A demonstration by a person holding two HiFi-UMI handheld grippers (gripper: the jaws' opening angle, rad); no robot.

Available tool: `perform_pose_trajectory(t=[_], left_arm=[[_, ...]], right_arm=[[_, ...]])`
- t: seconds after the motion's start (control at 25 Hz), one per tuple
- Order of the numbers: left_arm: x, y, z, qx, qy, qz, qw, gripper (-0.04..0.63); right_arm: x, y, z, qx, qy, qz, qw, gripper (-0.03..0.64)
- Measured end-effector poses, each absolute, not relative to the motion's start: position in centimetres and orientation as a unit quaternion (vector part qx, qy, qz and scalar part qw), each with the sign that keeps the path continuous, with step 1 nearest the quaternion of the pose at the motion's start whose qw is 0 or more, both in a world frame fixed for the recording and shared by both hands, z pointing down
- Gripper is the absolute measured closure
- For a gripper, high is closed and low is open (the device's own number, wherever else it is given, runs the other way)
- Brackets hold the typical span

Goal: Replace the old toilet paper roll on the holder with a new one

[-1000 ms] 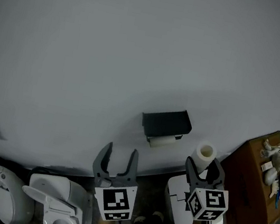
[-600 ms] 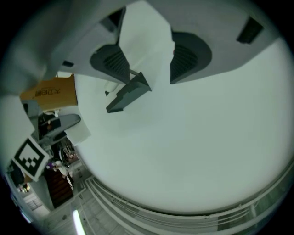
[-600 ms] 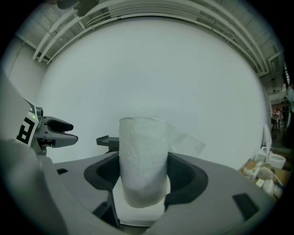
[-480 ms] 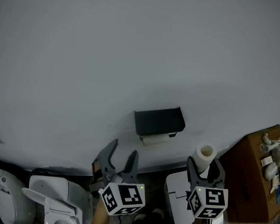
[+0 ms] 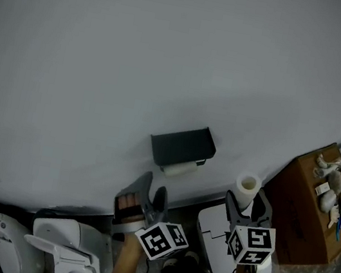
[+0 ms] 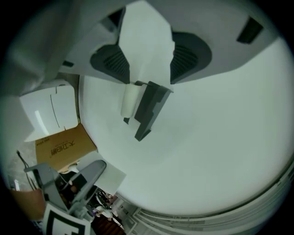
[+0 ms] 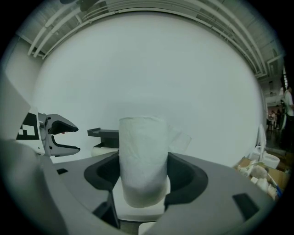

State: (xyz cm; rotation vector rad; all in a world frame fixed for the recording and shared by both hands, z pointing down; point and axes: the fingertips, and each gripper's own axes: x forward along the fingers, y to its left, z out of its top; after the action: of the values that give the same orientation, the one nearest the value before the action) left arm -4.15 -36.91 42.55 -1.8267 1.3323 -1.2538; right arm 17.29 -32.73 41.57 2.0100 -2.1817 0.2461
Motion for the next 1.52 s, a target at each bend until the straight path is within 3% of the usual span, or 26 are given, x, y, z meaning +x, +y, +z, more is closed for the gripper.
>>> perform_pose_trajectory(t=[1.28, 1.52], left_arm=[[3.5, -42.8, 49.3, -0.657, 0.402, -0.547, 0.328, 0.337], [3.3, -43.1, 49.5, -0.643, 0.398, -0.56, 0.337, 0.38]], right_arm=[[23.2, -33.2, 43.6, 0.713, -0.688, 0.105, 0.09, 0.31], [23.5, -33.6, 43.8, 0.712, -0.688, 0.106, 0.091, 0.31]])
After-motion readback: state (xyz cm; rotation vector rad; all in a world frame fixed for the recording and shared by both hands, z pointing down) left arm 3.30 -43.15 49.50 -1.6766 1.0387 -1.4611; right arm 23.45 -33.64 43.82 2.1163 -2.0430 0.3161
